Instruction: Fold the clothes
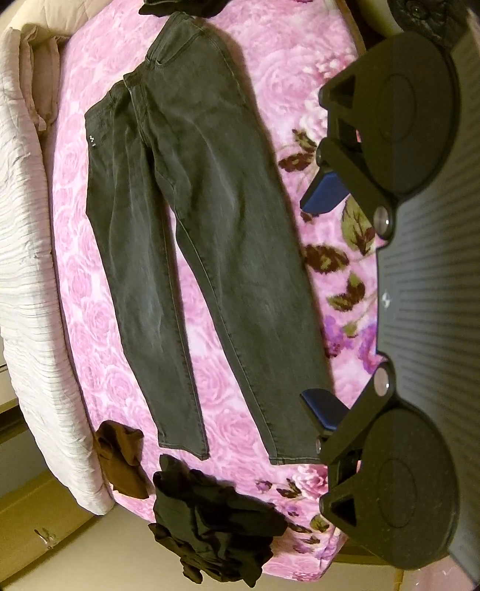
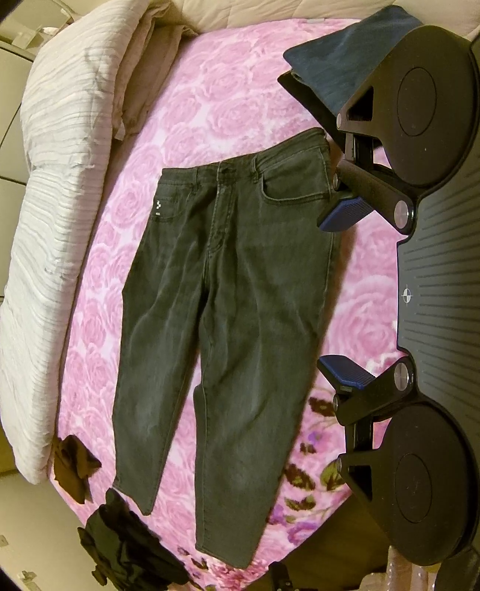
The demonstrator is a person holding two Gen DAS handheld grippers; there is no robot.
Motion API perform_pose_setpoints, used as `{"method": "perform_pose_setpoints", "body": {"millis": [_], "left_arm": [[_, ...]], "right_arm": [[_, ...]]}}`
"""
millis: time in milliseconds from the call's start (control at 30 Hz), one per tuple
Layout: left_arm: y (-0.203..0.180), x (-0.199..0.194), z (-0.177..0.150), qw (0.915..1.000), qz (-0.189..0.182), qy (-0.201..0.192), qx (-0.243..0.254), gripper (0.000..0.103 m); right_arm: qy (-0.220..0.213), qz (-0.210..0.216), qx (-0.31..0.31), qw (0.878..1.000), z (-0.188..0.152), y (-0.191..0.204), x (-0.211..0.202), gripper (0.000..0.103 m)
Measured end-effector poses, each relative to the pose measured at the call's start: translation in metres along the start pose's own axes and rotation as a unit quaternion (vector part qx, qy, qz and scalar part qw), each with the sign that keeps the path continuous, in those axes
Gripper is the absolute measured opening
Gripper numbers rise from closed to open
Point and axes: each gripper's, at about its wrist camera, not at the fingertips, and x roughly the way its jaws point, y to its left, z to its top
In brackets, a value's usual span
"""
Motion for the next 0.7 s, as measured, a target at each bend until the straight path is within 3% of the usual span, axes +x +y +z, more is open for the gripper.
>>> {"method": "perform_pose_setpoints", "body": {"millis": [200,367,567,700], "left_arm": [[0.003,0.01,-0.011,0.9988,0.021,-0.012,0.042,0.1],[0.014,0.044,-0.041,0.993,0.061,-0.011,0.1,0.099],[0.039,0.116,-0.089,0.9707,0.111,-0.029,0.211,0.095],[0.059,0.172,-0.113,0.9522,0.122,-0.036,0.278,0.088]], "right_arm": [[-0.001,-0.002,-0.018,1.0,-0.002,0.004,0.006,0.077],[-0.036,-0.017,-0.101,0.994,-0.013,0.015,0.024,0.077],[-0.067,-0.074,-0.244,0.965,-0.045,0.031,0.076,0.077],[-0.07,-0.083,-0.281,0.954,-0.057,0.032,0.119,0.077]]}}
